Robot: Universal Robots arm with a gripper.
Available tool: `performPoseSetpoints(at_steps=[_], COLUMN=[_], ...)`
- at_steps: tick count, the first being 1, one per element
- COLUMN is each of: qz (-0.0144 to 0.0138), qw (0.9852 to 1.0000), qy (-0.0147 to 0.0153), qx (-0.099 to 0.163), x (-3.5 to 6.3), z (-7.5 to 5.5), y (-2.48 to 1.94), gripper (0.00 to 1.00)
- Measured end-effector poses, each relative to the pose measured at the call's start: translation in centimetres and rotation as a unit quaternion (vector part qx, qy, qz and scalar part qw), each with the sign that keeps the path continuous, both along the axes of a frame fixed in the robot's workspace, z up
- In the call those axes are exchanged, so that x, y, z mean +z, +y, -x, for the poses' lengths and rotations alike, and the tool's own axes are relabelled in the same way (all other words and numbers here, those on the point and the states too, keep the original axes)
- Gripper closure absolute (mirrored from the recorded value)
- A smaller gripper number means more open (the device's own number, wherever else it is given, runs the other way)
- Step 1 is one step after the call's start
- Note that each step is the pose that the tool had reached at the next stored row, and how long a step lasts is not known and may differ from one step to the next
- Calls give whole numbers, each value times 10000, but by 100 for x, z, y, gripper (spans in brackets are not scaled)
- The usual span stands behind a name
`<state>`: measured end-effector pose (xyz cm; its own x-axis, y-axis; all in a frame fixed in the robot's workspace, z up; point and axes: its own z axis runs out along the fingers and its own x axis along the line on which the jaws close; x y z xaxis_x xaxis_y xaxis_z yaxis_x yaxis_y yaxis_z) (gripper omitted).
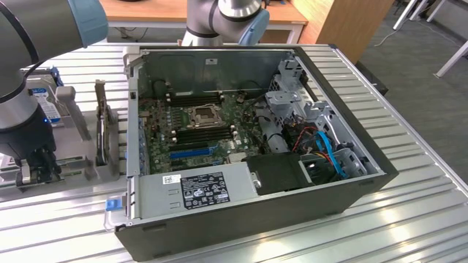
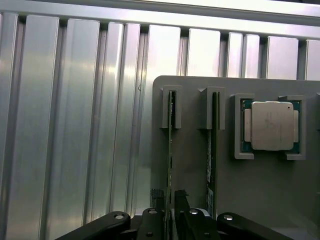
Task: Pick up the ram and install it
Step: 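Pick up the ram and move it above insertion slot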
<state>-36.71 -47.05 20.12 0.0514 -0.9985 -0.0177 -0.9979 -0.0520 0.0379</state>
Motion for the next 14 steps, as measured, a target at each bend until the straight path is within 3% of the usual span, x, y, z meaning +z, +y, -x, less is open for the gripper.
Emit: performPoseSetpoints(at_steps=[14], qz=[0], qw=[10000], qy=[0], qx=[0], x=[0], z=[0], y=[0], gripper=[77])
